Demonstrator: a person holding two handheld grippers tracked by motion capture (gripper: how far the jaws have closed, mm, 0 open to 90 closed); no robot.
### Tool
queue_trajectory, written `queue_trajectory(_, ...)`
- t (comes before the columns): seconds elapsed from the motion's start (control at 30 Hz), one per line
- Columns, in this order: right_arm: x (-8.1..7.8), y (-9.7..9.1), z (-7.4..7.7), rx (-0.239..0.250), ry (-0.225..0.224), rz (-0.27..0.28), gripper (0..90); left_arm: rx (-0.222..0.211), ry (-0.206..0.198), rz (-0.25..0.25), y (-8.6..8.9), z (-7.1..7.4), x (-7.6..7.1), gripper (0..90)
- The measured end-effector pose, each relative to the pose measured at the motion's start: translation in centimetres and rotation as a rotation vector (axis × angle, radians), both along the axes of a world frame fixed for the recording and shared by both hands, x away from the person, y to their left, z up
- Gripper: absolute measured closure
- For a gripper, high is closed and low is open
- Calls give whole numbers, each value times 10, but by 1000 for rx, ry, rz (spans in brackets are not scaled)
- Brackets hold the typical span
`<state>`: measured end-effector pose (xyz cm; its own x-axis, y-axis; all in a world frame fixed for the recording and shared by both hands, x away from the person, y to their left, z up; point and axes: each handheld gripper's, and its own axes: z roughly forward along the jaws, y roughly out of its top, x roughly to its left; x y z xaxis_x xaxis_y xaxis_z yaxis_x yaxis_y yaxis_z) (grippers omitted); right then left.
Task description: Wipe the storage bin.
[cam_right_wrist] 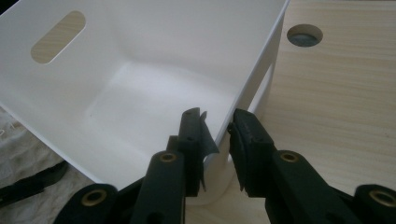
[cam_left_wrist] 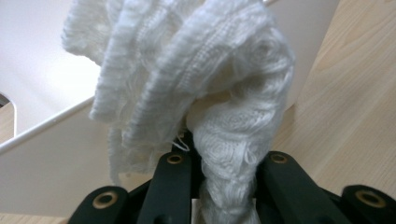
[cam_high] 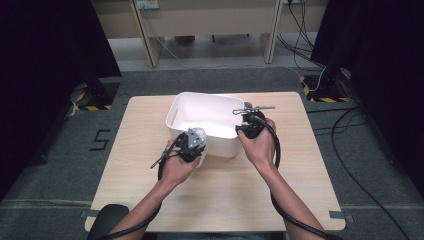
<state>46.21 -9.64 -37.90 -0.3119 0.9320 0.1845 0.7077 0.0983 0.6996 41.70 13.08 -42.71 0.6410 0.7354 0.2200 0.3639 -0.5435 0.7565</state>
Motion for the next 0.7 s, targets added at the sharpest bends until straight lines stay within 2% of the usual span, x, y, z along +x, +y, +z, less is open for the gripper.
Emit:
queue_trajectory(0.27, 0, 0, 0, 1, -1, 0, 744, 1, -4, -22, -10, 4, -2, 789)
queue_trajectory(0.47, 0, 0, 0, 1, -2, 1, 744, 10, -15, -30, -10, 4, 0, 789)
queue_trajectory(0.7, 0, 0, 0, 3, -1, -1, 744, 10, -7, -26, -11, 3, -2, 789)
